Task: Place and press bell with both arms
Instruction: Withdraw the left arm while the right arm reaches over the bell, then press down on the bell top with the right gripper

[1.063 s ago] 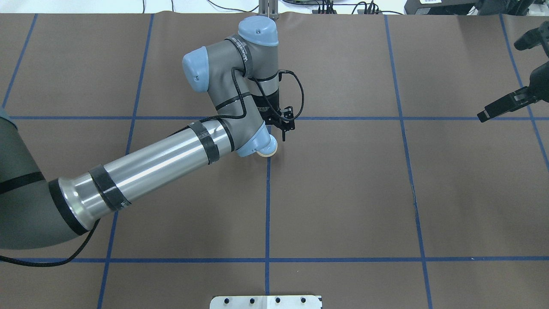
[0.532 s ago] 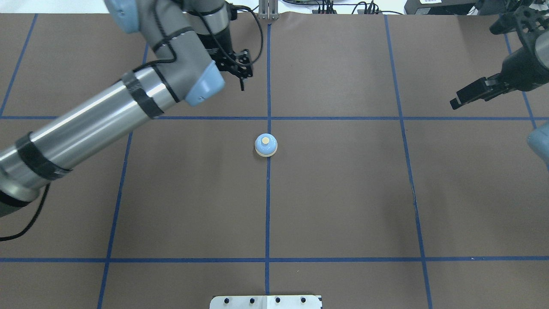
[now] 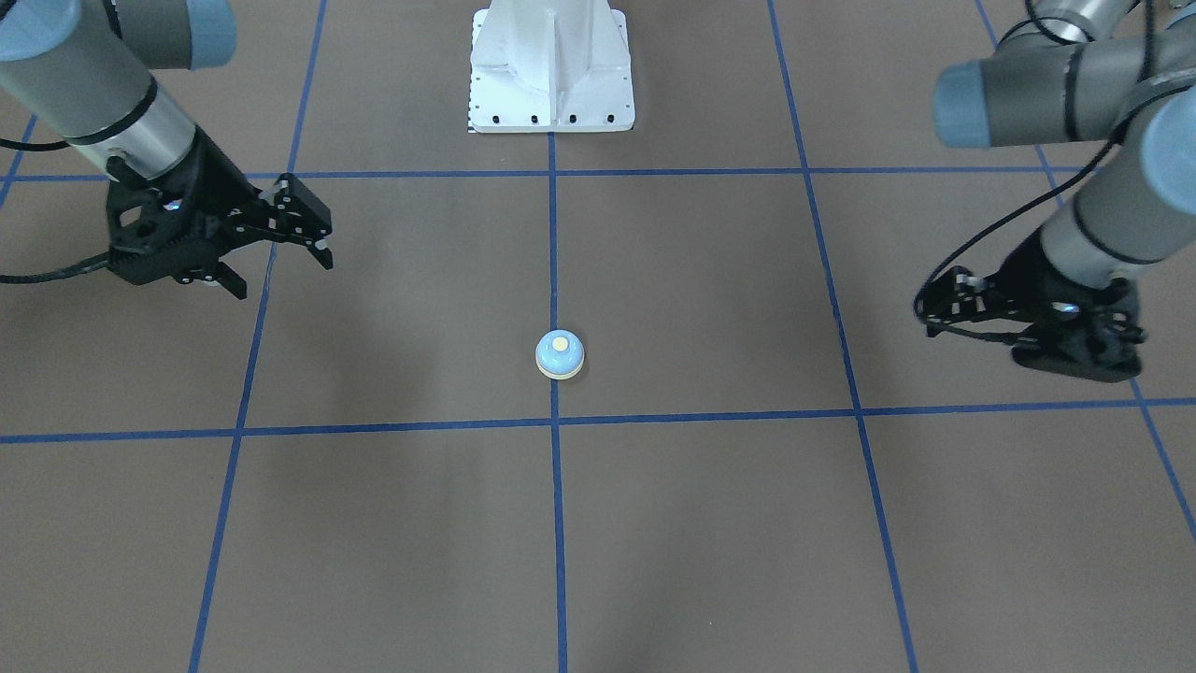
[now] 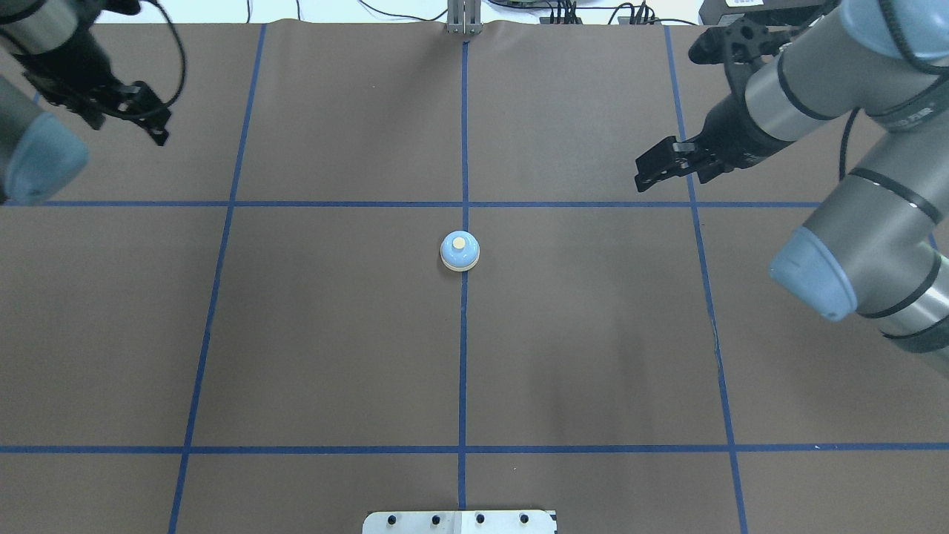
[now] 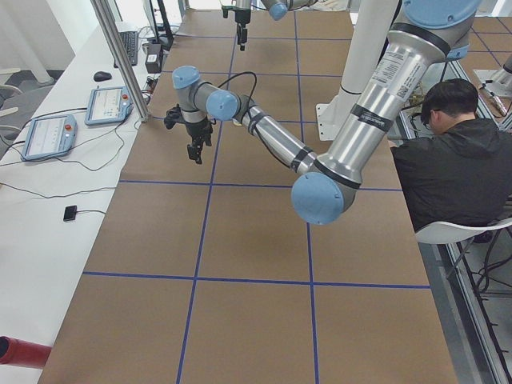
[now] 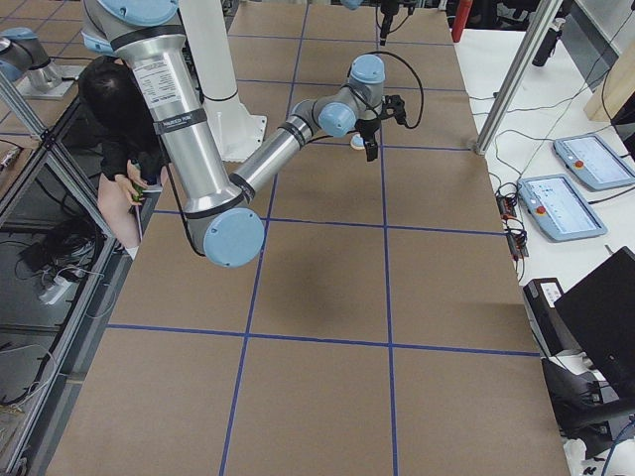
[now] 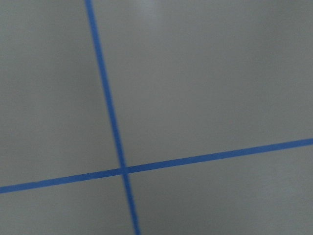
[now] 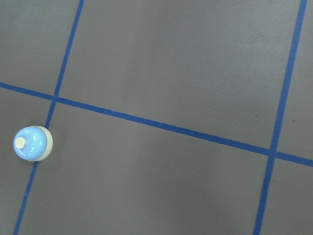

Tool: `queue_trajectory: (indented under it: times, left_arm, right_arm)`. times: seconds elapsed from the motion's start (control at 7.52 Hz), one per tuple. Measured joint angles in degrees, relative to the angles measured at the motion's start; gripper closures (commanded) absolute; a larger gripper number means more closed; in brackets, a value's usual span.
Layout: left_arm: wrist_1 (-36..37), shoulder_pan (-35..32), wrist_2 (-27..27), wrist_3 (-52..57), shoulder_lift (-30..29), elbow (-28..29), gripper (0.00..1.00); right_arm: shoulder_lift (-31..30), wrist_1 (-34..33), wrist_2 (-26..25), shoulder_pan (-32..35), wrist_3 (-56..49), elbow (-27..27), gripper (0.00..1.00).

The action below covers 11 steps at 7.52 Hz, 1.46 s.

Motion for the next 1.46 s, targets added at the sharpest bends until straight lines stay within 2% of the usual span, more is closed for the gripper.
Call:
queue_trajectory:
  times: [0.27,0.4,0.53,0.66,0.8,1.06,1.2,1.46]
  left_arm:
    - [-0.3,-8.38,-0.03,15.98,9.89,-3.08,0.0]
    - [-0.52,-12.78,-0.05,22.97,13.64,-3.57,0.0]
    - [-0.85,-16.78,-0.1,29.67,17.02,-3.58,0.0]
    - [-1.12,-20.29,-0.15,35.36,20.05,-3.48,0.0]
    - [-1.28,-23.36,-0.2,39.58,22.71,-3.4,0.0]
    - [-1.5,-27.72,-0.46,45.22,27.44,-3.22,0.0]
    - [-1.98,-28.72,-0.6,46.18,29.39,-3.19,0.0]
    - [-3.8,-29.37,-0.78,46.42,31.65,-2.85,0.0]
  right_arm:
    - [6.56,-0.13,-5.84,-6.31,7.43,-3.28,0.04]
    - [10.87,-0.21,-9.4,-9.44,10.82,-6.86,0.14]
    - [15.74,-0.25,-12.3,-12.02,13.19,-11.94,0.41]
    - [20.96,-0.27,-14.03,-13.87,14.46,-18.24,0.78]
    - [26.1,-0.29,-14.78,-15.25,14.96,-24.97,1.0]
    - [33.72,-0.38,-15.14,-17.13,15.21,-36.25,1.0]
    - [35.1,-0.49,-15.14,-17.58,15.22,-39.32,1.0]
    - [35.68,-2.47,-15.15,-17.95,14.81,-42.08,1.0]
